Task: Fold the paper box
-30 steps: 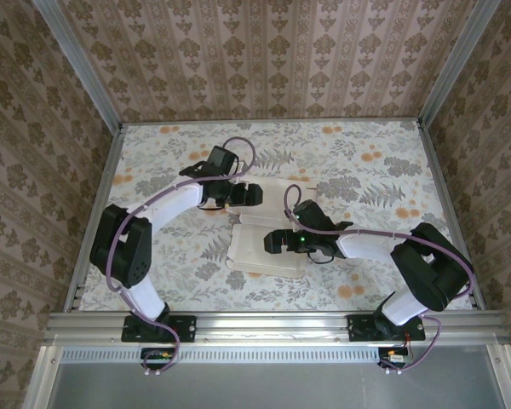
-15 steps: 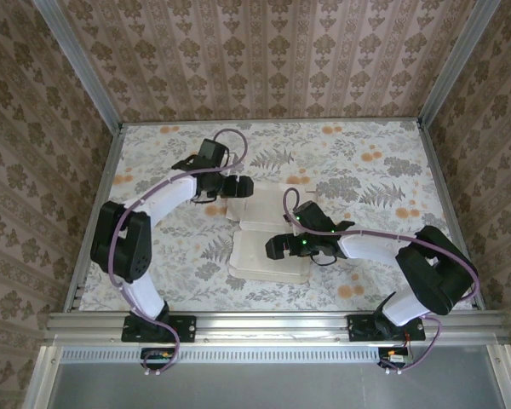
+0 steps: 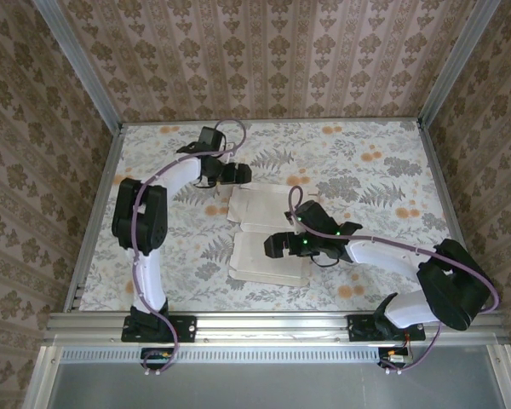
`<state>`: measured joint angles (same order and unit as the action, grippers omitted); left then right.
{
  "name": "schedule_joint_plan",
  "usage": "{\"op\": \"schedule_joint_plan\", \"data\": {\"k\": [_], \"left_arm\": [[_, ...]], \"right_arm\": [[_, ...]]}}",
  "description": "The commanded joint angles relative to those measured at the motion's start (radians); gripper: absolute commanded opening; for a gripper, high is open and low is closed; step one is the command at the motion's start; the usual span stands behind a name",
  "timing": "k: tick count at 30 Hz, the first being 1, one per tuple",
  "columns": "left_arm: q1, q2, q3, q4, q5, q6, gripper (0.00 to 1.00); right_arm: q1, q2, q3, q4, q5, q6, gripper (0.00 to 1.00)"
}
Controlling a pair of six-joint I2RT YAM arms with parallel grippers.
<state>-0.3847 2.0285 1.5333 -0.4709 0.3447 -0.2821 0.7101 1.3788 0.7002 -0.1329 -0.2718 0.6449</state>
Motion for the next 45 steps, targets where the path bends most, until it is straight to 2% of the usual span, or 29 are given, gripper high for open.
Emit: {"op": "schedule_joint_plan", "data": {"k": [1,17,25,32,35,45], "left_arm": [[-0.001,0.030,0.063,-0.013,0.061,0.018,0.87],[-0.024,0.191,0.267,-0.172,0.080,0.048,0.88],[-0.040,0.245,0.313,-0.234,0.060,0.051,0.87],[-0.046,0.258,0.315,-0.244,0.077,0.040,0.86],[-0.054,0.242,0.304,-0.235,0.119,0.039,0.85],[-0.065,0.198,0.283,-0.227,0.126,0.024,0.82]], "right_arm": [[0.001,-0.009,0.050,-0.052,0.107,0.059,0.99],[-0.018,0.158,0.063,0.062,0.105,0.128,0.99],[-0.018,0.179,0.066,0.026,0.115,0.132,0.99],[-0.017,0.197,0.065,0.005,0.114,0.131,0.99],[-0.017,0.203,0.059,0.007,0.114,0.131,0.99],[-0.016,0.215,0.054,0.012,0.109,0.129,0.99]]}}
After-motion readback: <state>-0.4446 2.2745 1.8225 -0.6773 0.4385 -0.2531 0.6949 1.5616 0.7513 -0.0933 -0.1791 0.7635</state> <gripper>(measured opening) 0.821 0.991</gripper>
